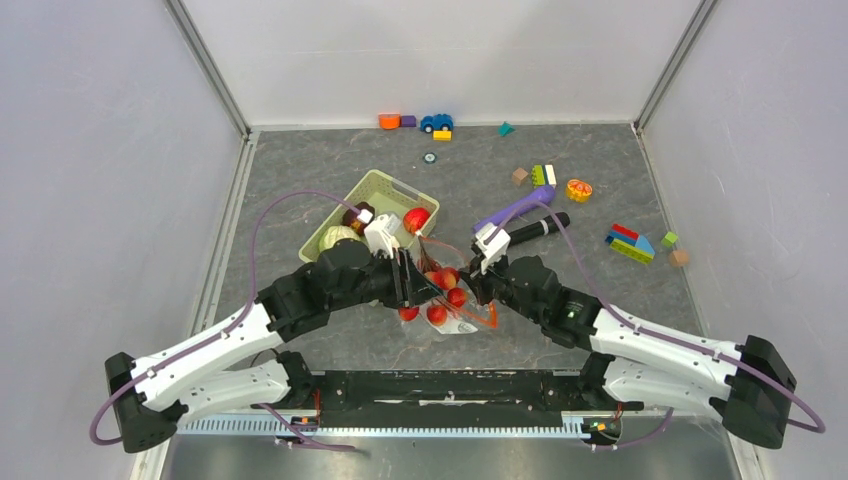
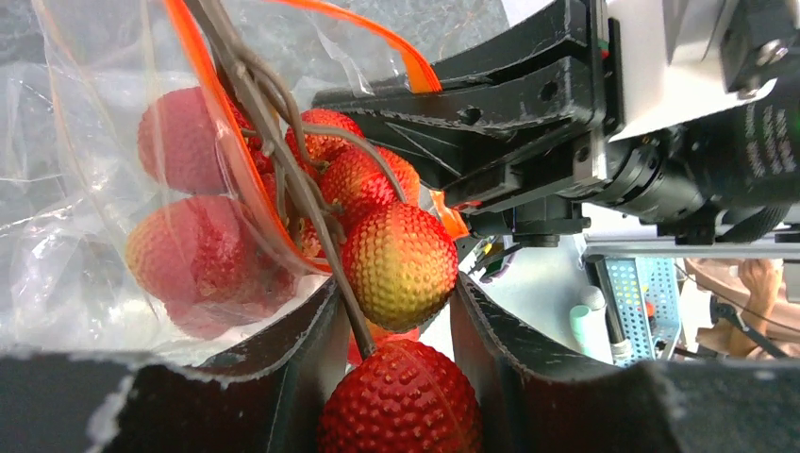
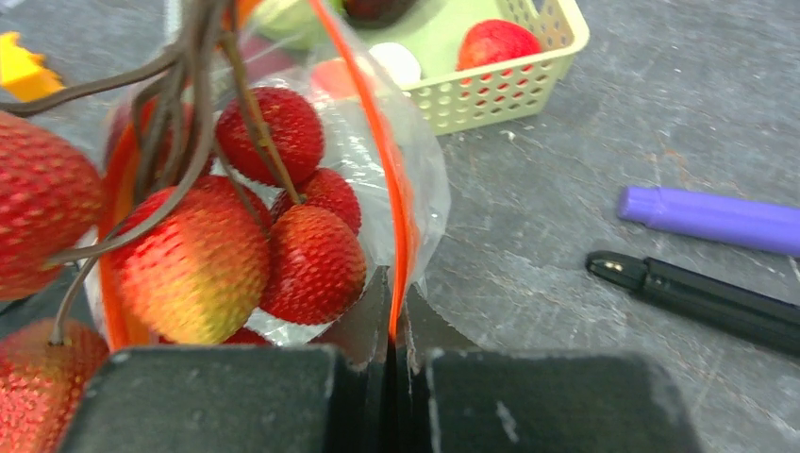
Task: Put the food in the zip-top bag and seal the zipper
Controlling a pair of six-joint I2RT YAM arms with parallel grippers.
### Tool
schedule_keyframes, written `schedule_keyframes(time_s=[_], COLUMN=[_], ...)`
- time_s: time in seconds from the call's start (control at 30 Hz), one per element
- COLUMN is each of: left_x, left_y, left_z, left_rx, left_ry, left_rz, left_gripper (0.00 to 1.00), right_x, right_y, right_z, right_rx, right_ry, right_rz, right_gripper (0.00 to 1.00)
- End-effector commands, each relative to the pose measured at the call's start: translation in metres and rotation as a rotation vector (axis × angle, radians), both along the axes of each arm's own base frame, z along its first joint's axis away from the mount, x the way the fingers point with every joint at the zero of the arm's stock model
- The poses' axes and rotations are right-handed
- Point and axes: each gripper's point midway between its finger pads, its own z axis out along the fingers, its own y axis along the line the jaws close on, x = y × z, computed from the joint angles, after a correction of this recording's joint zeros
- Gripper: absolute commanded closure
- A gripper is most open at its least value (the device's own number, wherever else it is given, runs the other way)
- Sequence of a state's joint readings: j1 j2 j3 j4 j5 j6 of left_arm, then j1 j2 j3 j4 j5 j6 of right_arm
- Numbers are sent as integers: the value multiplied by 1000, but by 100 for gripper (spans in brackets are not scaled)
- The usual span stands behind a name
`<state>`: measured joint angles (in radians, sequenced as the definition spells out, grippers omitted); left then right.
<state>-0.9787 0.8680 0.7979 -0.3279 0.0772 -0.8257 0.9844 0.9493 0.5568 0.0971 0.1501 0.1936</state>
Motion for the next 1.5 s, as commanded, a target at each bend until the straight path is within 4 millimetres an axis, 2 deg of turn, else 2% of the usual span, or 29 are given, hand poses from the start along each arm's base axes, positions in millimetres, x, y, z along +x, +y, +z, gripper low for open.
schedule_keyframes(time_s=[0.0, 0.1, 0.17, 0.2, 0.37, 0.43, 0.57, 0.77, 0.9, 1.1, 1.17, 1.27, 1.37, 1.43, 1.47], left_x=[1, 3, 5, 13, 29, 36, 52, 76, 83, 87, 87, 84, 80, 76, 74], left_y=[4, 7, 7, 9, -13, -18, -22, 5, 13, 4, 1, -2, -7, -9, -10], left_z=[22, 24, 24, 22, 30, 28, 6, -43, -65, -77, -77, -75, -64, -57, -52], left_rx=[-9, 0, -8, -15, -192, -183, -97, 89, 167, 276, 294, 285, 230, 203, 191], left_ry=[91, 123, 148, 152, 160, 154, 148, 144, 145, 124, 111, 118, 120, 117, 104], left_rz=[73, 111, 137, 196, 240, 254, 316, 519, 602, 611, 601, 585, 549, 522, 506], left_gripper=[98, 91, 97, 98, 98, 98, 98, 98, 98, 98, 90, 86, 77, 57, 40], right_x=[20, 17, 13, 10, -6, -12, -20, -25, -33, -42, -41, -41, -36, -33, -33], right_y=[-6, -4, 1, 5, 24, 32, 39, 34, 40, 53, 53, 51, 46, 43, 42], right_z=[19, 16, 17, 18, 21, 23, 29, 42, 48, 42, 43, 45, 39, 32, 29], right_rx=[-28, -41, -27, -14, 80, 109, 184, 311, 358, 387, 396, 408, 396, 392, 397], right_ry=[-107, -125, -130, -130, -109, -103, -85, -47, -19, 46, 54, 64, 80, 98, 108], right_rz=[-146, -164, -147, -132, -39, 0, 40, 18, 61, 112, 107, 97, 61, 41, 37], right_gripper=[100, 100, 100, 100, 100, 100, 100, 100, 100, 100, 100, 100, 100, 100, 100])
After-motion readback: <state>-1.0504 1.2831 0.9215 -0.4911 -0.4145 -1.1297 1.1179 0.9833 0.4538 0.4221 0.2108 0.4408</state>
